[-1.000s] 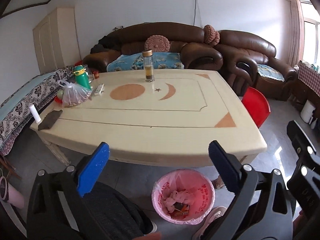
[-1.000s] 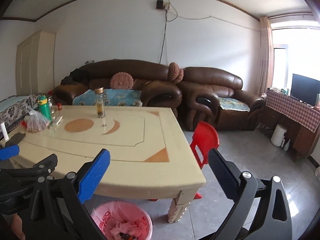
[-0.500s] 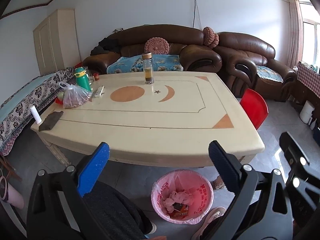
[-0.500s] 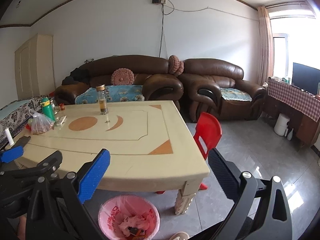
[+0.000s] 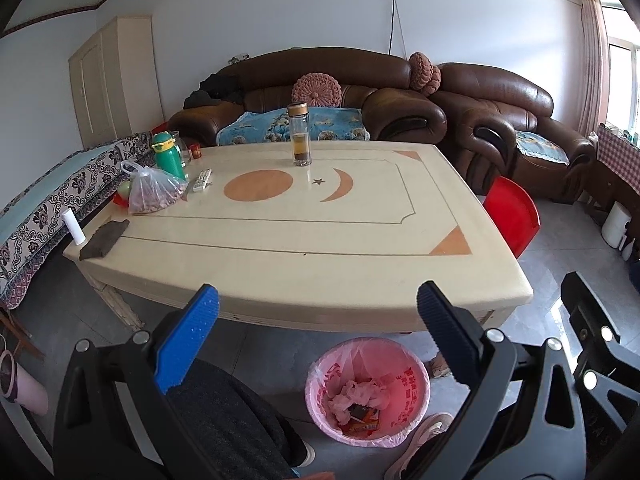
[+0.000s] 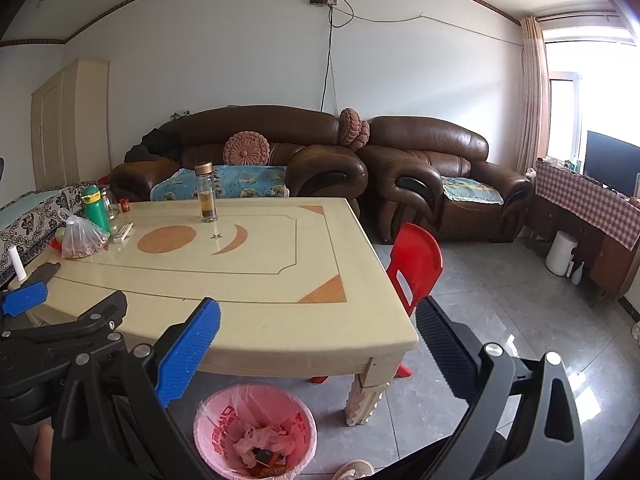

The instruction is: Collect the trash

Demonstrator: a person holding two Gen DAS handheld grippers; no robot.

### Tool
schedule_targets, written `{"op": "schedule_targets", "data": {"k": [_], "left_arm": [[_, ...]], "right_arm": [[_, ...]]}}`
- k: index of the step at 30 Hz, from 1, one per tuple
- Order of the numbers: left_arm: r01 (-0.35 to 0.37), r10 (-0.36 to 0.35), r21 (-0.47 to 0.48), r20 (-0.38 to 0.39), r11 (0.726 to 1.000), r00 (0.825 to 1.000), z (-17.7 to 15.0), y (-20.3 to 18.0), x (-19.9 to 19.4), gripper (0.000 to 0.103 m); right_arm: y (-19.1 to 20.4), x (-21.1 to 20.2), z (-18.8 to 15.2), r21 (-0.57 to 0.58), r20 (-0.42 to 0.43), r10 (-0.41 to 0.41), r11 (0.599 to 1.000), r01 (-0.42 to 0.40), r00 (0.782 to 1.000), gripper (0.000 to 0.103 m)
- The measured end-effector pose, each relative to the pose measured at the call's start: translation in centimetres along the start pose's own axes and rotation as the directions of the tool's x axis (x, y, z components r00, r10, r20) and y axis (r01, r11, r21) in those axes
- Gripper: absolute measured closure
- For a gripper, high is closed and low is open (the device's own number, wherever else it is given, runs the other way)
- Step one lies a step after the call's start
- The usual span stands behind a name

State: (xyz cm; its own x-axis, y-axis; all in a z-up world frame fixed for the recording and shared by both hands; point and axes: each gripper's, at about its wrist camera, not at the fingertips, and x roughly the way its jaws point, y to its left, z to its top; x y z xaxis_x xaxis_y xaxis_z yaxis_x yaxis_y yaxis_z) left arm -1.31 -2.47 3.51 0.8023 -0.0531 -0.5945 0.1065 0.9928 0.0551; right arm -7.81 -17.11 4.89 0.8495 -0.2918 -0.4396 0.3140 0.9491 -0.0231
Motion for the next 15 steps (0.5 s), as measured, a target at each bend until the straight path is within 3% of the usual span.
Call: {"op": "schedule_targets", "data": {"k": [15], "left_arm": [[-0.005, 0.005, -0.008, -0.007, 1.0, 1.0, -0.13, 0.31, 0.04, 0.006]], "right_arm": [[0.13, 0.16, -0.04, -0.004, -0.001, 0.006, 1.0, -0.006, 1.0, 0.007]]}}
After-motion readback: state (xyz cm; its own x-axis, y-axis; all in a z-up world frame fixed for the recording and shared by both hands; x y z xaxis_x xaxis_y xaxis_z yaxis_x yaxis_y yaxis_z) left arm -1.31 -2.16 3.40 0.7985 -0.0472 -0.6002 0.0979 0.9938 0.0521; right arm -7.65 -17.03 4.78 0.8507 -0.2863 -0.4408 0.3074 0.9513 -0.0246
